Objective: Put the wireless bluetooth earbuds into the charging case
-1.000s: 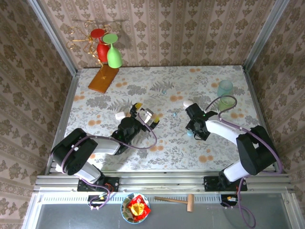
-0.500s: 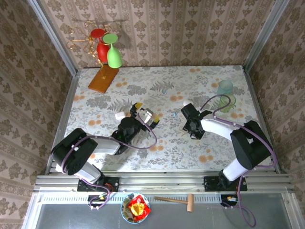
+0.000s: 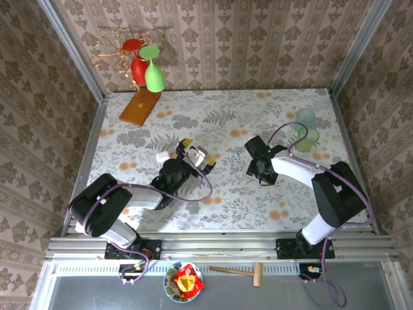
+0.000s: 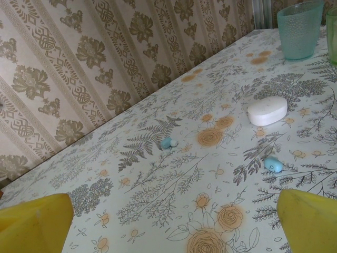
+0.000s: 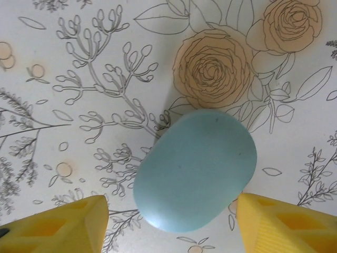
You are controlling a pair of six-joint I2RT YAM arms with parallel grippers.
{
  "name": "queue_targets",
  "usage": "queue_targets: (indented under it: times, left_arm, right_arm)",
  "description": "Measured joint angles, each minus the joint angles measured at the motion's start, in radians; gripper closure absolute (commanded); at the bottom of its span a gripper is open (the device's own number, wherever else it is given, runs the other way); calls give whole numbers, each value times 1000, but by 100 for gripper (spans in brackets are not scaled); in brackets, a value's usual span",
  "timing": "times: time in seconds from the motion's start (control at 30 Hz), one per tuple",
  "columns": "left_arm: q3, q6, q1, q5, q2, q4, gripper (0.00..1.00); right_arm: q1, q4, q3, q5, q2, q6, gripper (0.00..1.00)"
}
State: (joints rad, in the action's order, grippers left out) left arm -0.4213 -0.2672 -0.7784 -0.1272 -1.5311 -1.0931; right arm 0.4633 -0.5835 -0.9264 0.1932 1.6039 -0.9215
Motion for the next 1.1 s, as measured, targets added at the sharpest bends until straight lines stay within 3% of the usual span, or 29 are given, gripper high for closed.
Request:
queue_targets:
  times: [0.17, 0.37, 0.53, 0.83, 1.1]
  left_arm:
    - [0, 0, 0, 0, 0, 0, 0]
    - [1, 0, 0, 0, 0, 0, 0]
    - [3, 0, 1, 0, 0, 0, 0]
    - [18, 36, 35, 37, 19, 12, 0]
    - [66, 103, 144, 176, 190, 89, 0]
  right_arm:
    - [-14, 0, -24, -1, 51, 2, 32]
    - [-16, 0, -57, 0, 89, 10, 52]
    - [-16, 10, -75, -11, 103, 80, 58]
    - [-22, 120, -52, -192, 84, 360, 62]
    - [-14, 139, -60, -360, 24, 690, 64]
